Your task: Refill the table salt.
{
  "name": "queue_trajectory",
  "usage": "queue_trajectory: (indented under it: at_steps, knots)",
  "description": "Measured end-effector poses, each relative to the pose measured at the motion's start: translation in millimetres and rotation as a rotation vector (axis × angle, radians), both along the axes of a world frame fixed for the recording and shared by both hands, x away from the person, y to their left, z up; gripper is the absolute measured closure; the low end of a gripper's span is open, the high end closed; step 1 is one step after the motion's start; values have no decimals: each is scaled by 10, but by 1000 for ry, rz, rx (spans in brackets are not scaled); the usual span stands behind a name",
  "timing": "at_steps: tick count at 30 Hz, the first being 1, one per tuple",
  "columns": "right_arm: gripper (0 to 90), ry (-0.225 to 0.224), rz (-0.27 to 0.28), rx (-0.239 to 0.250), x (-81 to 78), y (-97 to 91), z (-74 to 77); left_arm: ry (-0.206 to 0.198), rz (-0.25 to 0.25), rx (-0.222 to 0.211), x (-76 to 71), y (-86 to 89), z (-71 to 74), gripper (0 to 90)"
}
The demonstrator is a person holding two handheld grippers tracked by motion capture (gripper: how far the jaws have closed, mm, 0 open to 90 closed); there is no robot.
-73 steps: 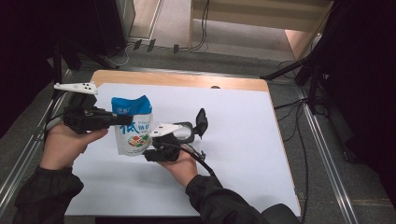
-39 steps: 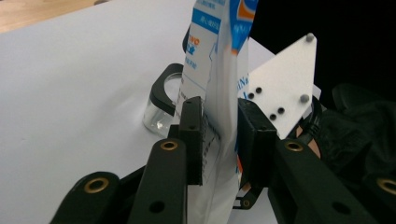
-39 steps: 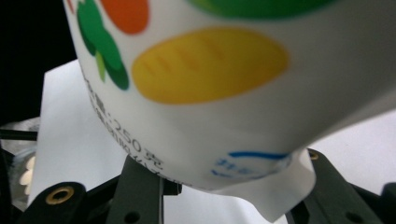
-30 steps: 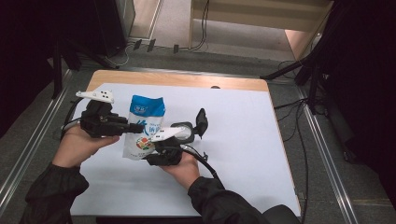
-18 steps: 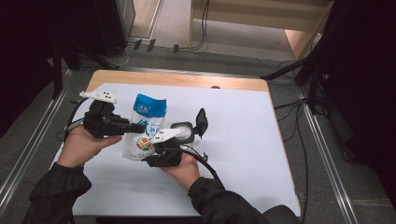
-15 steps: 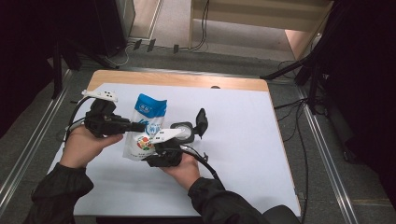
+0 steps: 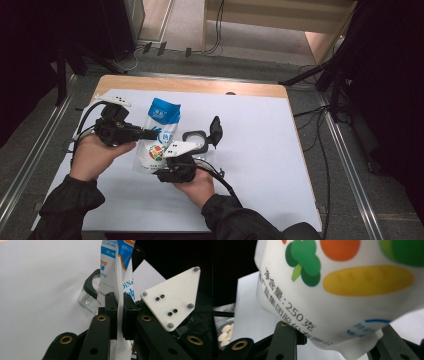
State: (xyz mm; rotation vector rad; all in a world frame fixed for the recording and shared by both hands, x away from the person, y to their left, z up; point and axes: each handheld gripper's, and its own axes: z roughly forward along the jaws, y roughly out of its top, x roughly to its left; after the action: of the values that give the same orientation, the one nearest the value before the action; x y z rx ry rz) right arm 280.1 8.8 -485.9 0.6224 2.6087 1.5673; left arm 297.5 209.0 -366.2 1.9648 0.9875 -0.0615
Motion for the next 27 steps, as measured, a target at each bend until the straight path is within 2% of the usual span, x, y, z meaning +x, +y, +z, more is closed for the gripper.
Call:
queue_trajectory:
  at_steps: [2, 5, 9, 11, 14, 17, 23, 27]
  knots:
    - [606, 1, 14, 16, -11, -3, 12, -5, -30, -25, 4, -11, -14, 825]
    - [610, 4, 31, 24, -45, 9, 15, -21, -63, -11, -1, -54, -37, 768]
    - [611, 8, 39, 12, -76, 17, -15, -3, -81, -12, 10, -83, -97, 744]
    - [611, 7, 38, 5, -83, 14, -30, -2, -79, -13, 16, -89, -125, 755]
    - [612, 11, 36, 3, -82, 2, -47, 3, -69, -13, 31, -123, -144, 827]
    - [611, 10, 26, 1, -77, -18, -58, 10, -67, -11, 47, -162, -163, 862]
    - [605, 13, 12, -3, -86, -47, -91, 23, -74, 2, 94, -191, -199, 876]
    - [554, -10, -15, -15, -106, -77, -91, 47, -61, 17, 141, -203, -227, 878]
